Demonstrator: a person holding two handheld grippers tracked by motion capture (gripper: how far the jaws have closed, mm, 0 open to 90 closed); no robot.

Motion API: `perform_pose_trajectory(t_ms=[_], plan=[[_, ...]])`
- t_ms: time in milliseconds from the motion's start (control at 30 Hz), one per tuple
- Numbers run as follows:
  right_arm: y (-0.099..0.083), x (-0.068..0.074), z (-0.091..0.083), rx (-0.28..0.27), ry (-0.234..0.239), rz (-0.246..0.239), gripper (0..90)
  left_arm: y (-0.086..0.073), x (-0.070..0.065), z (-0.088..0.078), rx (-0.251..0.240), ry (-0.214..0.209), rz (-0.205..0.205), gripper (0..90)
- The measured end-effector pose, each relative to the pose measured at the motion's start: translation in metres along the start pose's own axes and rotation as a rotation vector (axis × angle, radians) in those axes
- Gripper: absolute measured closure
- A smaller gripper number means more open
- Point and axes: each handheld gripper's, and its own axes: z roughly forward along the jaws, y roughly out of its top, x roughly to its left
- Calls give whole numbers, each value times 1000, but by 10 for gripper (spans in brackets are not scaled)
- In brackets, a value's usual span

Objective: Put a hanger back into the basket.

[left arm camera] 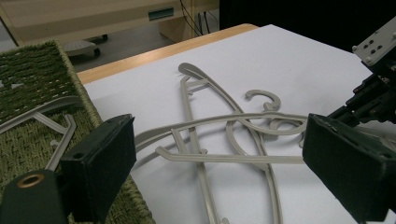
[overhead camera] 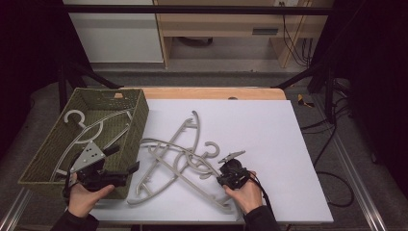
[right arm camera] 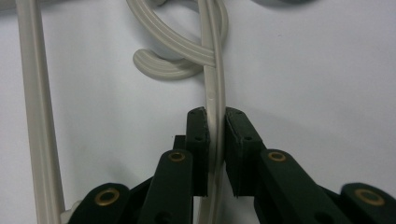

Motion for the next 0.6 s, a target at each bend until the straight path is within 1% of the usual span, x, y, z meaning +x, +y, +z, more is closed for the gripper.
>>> perform_pose_trajectory(t_ms=[33,67,267,300,367,400,433,467,500,567,600], plan=[[0,-1,-1,10,-2,-15,805,0,0,0,1,-1,1,92],[0,1,-1,8,2,2,808,0,0,0,1,-2,1,92],[0,1,-2,2,-12,-1,819,0,-1,0,2,-4,5,92],[0,0,-3,-1,-20,-9,820,1,-1,0,1,-3,5,91],[0,-3,-6,-12,-7,-5,821,1,0,-1,0,-2,5,92],[0,-5,-9,-19,-10,-4,822,1,-1,-1,-1,-2,4,92],[1,-6,-10,-28,1,2,822,1,-1,-1,-1,-2,5,92],[1,-8,-13,-29,-7,7,822,1,-1,-1,-2,-2,6,92],[1,-11,-16,-31,-9,-15,822,1,-1,-1,-2,-3,6,92],[1,-14,-21,-49,-9,5,824,1,-1,-2,-2,-3,7,92],[0,-17,-24,-52,-6,-9,824,2,-1,-2,-2,-4,8,92]])
